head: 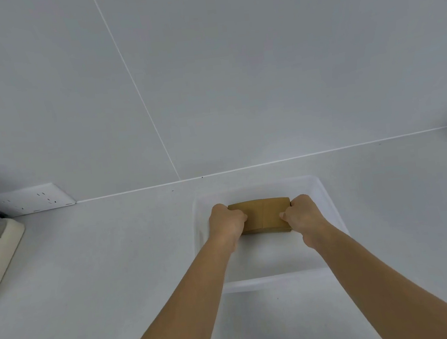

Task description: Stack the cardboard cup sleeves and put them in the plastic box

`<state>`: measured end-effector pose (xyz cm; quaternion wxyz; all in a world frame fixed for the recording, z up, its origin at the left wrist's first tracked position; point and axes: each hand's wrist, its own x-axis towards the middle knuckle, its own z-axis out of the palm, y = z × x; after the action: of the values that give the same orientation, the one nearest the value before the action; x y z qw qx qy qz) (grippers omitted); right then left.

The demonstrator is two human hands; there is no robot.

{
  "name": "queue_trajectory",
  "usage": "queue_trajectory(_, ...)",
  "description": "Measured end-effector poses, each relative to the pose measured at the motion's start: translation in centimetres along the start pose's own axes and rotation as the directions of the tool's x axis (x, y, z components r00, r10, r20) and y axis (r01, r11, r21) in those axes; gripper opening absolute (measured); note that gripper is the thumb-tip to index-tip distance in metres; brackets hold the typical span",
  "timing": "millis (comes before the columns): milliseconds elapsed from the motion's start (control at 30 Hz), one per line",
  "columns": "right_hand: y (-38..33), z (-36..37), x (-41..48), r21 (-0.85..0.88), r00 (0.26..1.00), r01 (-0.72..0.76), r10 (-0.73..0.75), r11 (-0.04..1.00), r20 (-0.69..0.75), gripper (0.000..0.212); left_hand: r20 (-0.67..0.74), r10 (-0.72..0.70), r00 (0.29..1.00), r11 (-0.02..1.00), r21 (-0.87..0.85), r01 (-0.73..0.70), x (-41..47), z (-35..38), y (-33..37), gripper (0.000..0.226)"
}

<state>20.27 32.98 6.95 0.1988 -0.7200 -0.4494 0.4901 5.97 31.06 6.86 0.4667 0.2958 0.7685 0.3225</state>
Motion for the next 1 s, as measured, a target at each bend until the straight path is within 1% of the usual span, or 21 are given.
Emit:
queue_trajectory(67, 0.0, 0.1, 0.4, -0.007, 1.000, -0.001, 0.001, 1.000, 0.005, 0.031, 0.001, -0.009, 1.000, 1.000, 0.006, 0.009, 0.3, 0.0, 0.1, 0.018)
queue_trajectory(200, -0.1, 0.3, 0.7, -0.025, 1.000, 0.006, -0.006, 1.000, 0.011, 0.033, 0.001, -0.033, 0.999, 0.999, 0.002, 0.033, 0.6, 0.0, 0.2, 0.012)
queue_trajectory(333, -0.3, 0.5, 0.7, -0.055, 1.000, 0.004, -0.002, 0.998, 0.028, 0.037, -0.003, -0.034, 0.999, 0.999, 0.027, 0.034, 0.8, -0.1, 0.2, 0.028)
queue_trajectory(433, -0.5, 0.5, 0.3, -0.059, 0.999, -0.015, 0.017, 0.998, 0.034, 0.030, 0.001, -0.028, 1.000, 0.998, 0.059, 0.028, 0.6, -0.2, 0.3, 0.030)
queue_trajectory(500, -0.6, 0.4, 0.1, -0.054, 0.999, -0.013, 0.015, 0.998, 0.043, 0.027, -0.007, -0.022, 1.000, 0.998, 0.066, 0.022, 0.5, -0.2, 0.3, 0.023)
queue_trajectory(567, -0.7, 0.3, -0.1, -0.055, 0.999, -0.005, 0.007, 0.998, 0.052, 0.029, -0.009, -0.017, 1.000, 0.997, 0.073, 0.018, 0.1, -0.3, 0.5, 0.014)
queue_trajectory(600, -0.8, 0.3, -0.3, -0.055, 0.999, 0.013, -0.010, 0.998, 0.048, 0.027, -0.016, -0.006, 1.000, 0.997, 0.072, 0.007, 0.1, -0.3, 0.5, 0.013)
queue_trajectory(667, -1.0, 0.4, -0.9, -0.035, 0.998, 0.020, -0.018, 0.999, 0.055, 0.007, 0.011, -0.011, 1.000, 0.999, 0.051, 0.011, 0.1, -0.5, 0.4, 0.021)
queue_trajectory(733, -0.9, 0.3, -1.3, -0.021, 0.999, 0.024, -0.024, 0.999, 0.045, 0.030, 0.036, -0.008, 0.999, 1.000, 0.016, 0.008, -0.3, -0.7, 0.4, 0.015)
queue_trajectory(767, -0.9, 0.1, -1.5, -0.022, 0.998, 0.036, -0.035, 0.999, 0.047, 0.036, 0.045, -0.003, 0.999, 1.000, -0.017, 0.004, -0.6, -0.9, 0.4, 0.024)
queue_trajectory(800, -0.9, 0.0, -1.7, -0.027, 0.997, 0.068, -0.067, 0.997, 0.037, 0.038, 0.048, 0.003, 0.999, 0.999, -0.038, -0.001, -0.7, -1.1, 0.4, 0.039)
queue_trajectory(833, -1.0, -0.3, -2.1, -0.027, 0.996, 0.083, -0.082, 0.996, 0.036, 0.040, 0.051, 0.008, 0.999, 0.999, -0.042, -0.006, -1.0, -1.3, 0.5, 0.048)
queue_trajectory(900, -1.2, -1.0, -2.8, -0.032, 0.993, 0.115, -0.114, 0.993, 0.030, 0.040, 0.049, 0.042, 0.998, 0.999, -0.031, -0.040, -1.2, -1.9, 0.7, 0.055)
queue_trajectory(933, -1.5, -1.5, -3.1, -0.028, 0.988, 0.152, -0.151, 0.988, 0.035, 0.032, 0.043, 0.065, 0.997, 0.997, -0.030, -0.064, -1.4, -2.2, 0.9, 0.058)
queue_trajectory(967, -1.8, -1.9, -3.3, -0.025, 0.984, 0.175, -0.174, 0.984, 0.034, 0.020, 0.038, 0.095, 0.995, 0.995, -0.004, -0.095, -1.8, -2.6, 1.4, 0.061)
queue_trajectory(1000, -2.0, -2.5, -3.6, -0.020, 0.974, 0.224, -0.223, 0.974, 0.024, 0.018, 0.021, 0.142, 0.990, 0.989, 0.045, -0.143, -2.1, -2.9, 1.8, 0.062)
